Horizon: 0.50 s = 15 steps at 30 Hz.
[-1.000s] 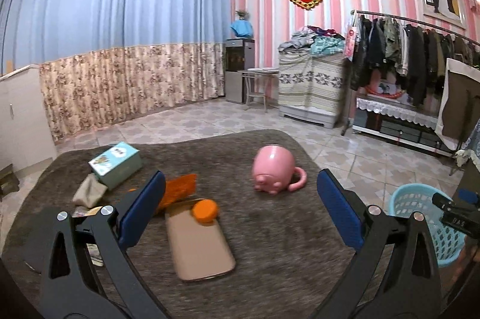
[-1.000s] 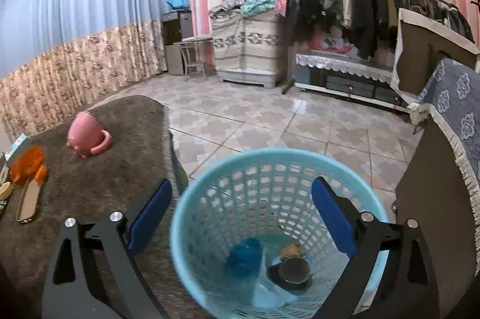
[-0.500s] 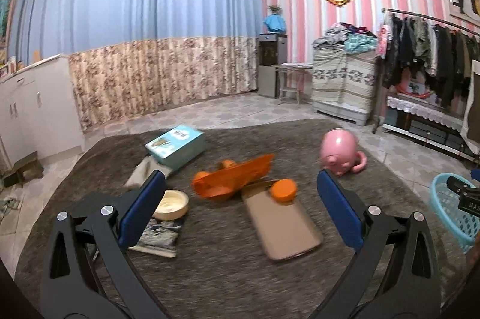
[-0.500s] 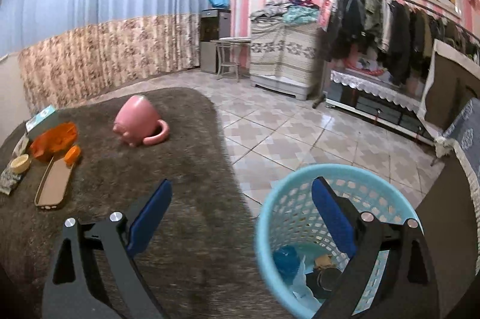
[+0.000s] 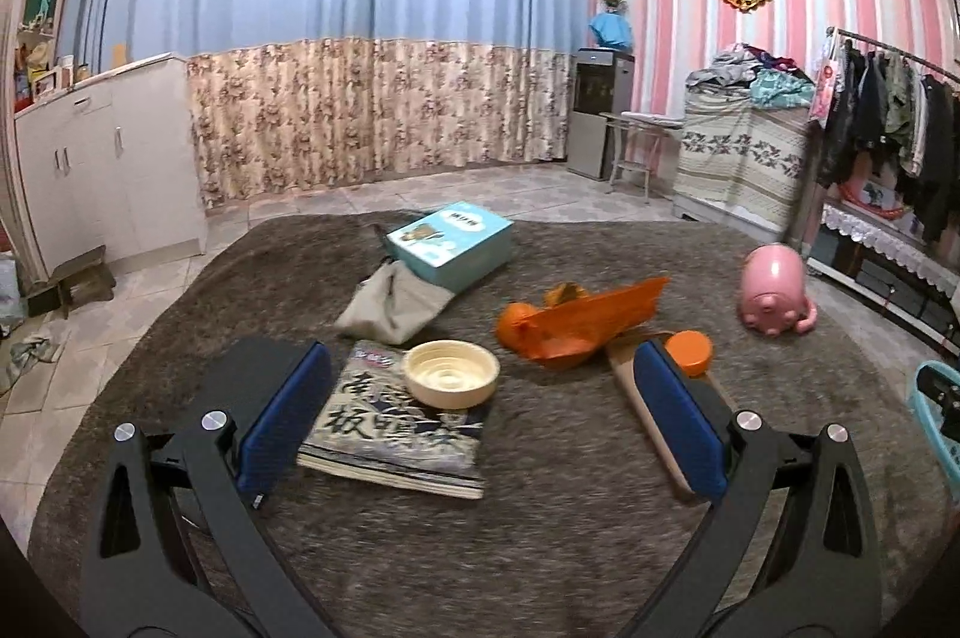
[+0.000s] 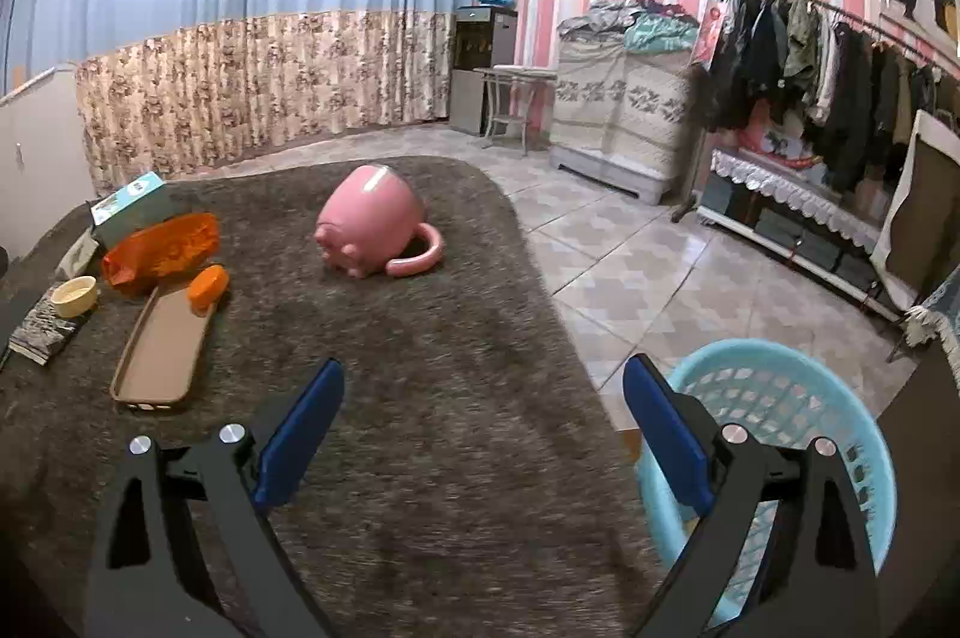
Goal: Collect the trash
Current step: 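Move both open grippers back over the rug toward the remaining items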
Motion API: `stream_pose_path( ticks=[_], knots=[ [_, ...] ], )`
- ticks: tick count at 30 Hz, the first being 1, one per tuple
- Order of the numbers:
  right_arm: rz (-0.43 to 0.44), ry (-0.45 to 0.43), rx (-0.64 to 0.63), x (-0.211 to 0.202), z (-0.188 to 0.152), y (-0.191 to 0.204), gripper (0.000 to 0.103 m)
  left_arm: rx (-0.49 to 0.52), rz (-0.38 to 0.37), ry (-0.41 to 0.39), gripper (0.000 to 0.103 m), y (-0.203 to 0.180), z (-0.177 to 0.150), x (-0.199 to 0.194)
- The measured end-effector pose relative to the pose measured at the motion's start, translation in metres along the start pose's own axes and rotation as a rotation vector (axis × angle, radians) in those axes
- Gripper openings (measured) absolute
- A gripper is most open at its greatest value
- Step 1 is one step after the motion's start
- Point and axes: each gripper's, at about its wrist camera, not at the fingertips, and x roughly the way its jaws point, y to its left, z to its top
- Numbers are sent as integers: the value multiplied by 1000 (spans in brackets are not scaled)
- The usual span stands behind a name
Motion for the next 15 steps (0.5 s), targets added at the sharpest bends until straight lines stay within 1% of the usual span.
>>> stream_pose_path(
  ticks=[6,10,12,15],
  knots=[
    [76,47,52,14,-2,4,92,-1,51,24,98,20,-10,9],
    [107,64,65,25,0,14,92,3,77,46,98,35,-15,16],
    [133,82,52,33,2,27,92,3,88,54,98,42,-17,20],
    [147,91,-8,40,3,49,92,-12,86,75,98,52,-18,29]
  ],
)
